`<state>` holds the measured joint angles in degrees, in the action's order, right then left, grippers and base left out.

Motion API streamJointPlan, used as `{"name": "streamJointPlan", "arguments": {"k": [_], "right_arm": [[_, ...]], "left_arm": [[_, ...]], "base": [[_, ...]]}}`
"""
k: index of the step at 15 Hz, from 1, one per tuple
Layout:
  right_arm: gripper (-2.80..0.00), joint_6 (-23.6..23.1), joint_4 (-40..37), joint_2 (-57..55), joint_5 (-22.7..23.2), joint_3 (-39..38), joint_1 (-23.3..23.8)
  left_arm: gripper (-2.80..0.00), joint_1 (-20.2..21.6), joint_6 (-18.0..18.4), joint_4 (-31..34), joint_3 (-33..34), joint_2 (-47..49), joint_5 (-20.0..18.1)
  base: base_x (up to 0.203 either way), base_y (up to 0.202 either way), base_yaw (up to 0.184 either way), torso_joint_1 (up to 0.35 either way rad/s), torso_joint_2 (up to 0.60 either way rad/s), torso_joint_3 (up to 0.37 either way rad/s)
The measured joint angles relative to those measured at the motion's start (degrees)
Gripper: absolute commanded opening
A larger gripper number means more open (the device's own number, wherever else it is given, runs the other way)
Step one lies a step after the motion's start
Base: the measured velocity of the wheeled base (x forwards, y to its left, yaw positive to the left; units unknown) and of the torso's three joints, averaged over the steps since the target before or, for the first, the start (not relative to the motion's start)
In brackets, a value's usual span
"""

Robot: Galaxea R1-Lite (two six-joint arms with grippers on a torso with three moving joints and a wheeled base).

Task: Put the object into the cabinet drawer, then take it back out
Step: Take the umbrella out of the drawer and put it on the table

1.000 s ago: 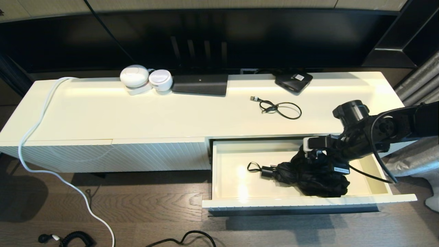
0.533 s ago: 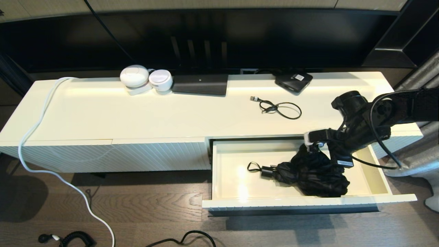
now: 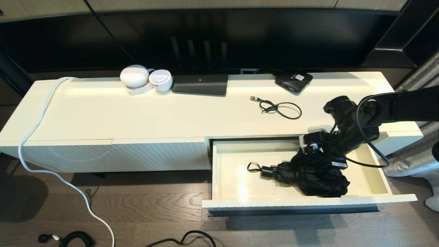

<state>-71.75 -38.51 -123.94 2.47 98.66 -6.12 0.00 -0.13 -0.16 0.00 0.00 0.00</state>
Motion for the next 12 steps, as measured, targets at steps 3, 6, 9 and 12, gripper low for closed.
{"name": "streamJointPlan", "arguments": {"k": [3, 6, 9, 12], "right_arm": [[0.00, 0.08, -1.56, -1.93, 0.51, 2.38, 0.37], [0.00, 0.09, -2.84, -3.30, 0.60, 4.44, 0.48], [0.00, 0.20, -3.20, -4.50, 1.30, 4.98, 0.59], [0.00, 0.42, -3.31, -4.96, 1.50, 4.81, 0.60]], "left_arm": [[-2.80, 0.00, 0.00, 0.00, 0.00, 0.00, 0.00], [-2.80, 0.00, -0.02, 0.00, 0.00, 0.00, -0.02], [-2.80, 0.00, -0.02, 0.00, 0.00, 0.00, -0.01], [-2.80, 0.00, -0.02, 0.01, 0.00, 0.00, 0.00]], "base": [[0.000, 0.000, 0.000, 0.000, 0.00, 0.000], [0.000, 0.000, 0.000, 0.000, 0.00, 0.000], [0.000, 0.000, 0.000, 0.000, 0.00, 0.000], [0.000, 0.000, 0.000, 0.000, 0.00, 0.000]]}}
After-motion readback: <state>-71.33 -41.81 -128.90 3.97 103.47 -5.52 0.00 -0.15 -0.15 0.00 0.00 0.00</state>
